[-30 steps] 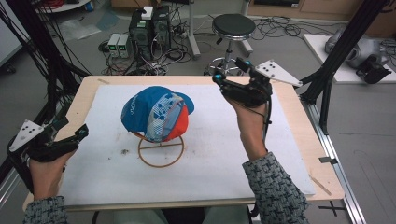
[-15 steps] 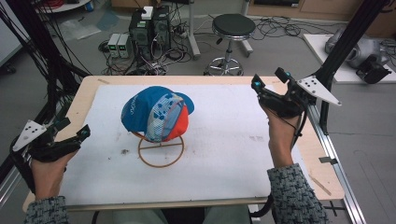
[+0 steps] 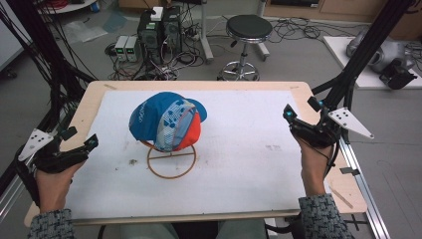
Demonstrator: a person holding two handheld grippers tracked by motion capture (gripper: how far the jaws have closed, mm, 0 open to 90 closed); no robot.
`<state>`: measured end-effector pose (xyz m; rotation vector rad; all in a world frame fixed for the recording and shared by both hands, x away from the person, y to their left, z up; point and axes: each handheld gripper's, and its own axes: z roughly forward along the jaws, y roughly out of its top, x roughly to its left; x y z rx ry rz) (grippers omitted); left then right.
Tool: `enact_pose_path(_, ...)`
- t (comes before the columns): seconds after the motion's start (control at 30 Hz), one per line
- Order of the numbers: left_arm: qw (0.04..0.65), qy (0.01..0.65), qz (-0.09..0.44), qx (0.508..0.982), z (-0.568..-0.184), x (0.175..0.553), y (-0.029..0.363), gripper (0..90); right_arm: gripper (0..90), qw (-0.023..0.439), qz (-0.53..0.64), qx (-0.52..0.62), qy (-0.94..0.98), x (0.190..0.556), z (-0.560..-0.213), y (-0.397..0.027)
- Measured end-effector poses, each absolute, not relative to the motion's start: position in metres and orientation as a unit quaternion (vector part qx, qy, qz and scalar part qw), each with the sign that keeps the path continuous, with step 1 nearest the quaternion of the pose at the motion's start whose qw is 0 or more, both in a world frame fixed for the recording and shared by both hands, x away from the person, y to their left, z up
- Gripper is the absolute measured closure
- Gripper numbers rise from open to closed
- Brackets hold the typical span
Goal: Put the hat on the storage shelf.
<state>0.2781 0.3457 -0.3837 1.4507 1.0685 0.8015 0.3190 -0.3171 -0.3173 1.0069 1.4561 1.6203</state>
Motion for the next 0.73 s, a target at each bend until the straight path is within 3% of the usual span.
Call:
enact_pose_path(0.43,0.529,0.464,0.328,0.630,-0.395,0.285,0.341,17.1,11.1,0.345,0.598,0.400,0.603,0.305,-0.381,-0.328)
enact_pose_path(0.73,0.515,0.468,0.314,0.646,-0.404,0.291,0.333,16.7,11.1,0.341,0.592,0.406,0.607,0.298,-0.403,-0.339)
